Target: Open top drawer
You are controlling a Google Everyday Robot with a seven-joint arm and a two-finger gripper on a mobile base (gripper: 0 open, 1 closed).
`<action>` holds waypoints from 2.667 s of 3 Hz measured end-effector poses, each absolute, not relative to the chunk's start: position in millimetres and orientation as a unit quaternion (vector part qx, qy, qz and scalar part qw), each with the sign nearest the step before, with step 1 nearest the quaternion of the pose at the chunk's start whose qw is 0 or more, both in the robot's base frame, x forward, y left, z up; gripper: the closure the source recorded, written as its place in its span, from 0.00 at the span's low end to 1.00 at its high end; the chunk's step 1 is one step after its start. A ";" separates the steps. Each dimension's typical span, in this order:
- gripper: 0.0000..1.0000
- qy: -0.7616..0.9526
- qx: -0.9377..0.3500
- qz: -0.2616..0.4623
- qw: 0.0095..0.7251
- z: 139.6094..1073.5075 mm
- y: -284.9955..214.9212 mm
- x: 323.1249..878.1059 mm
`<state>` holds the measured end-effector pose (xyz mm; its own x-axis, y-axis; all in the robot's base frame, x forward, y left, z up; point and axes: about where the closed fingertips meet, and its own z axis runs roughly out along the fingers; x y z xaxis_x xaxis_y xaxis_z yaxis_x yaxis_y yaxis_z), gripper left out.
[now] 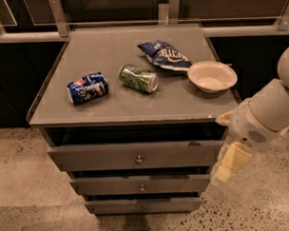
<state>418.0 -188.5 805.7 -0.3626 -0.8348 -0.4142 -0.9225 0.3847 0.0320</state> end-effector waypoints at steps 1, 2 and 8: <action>0.00 0.829 -0.502 0.163 0.185 773.5 -191.1 413.0; 0.00 0.834 -0.464 0.193 0.227 731.3 -185.2 413.3; 0.00 0.776 -0.476 0.202 0.362 667.8 -139.3 483.2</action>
Offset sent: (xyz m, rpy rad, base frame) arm 0.0113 0.0047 -0.1281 0.3227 -0.0997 -0.2575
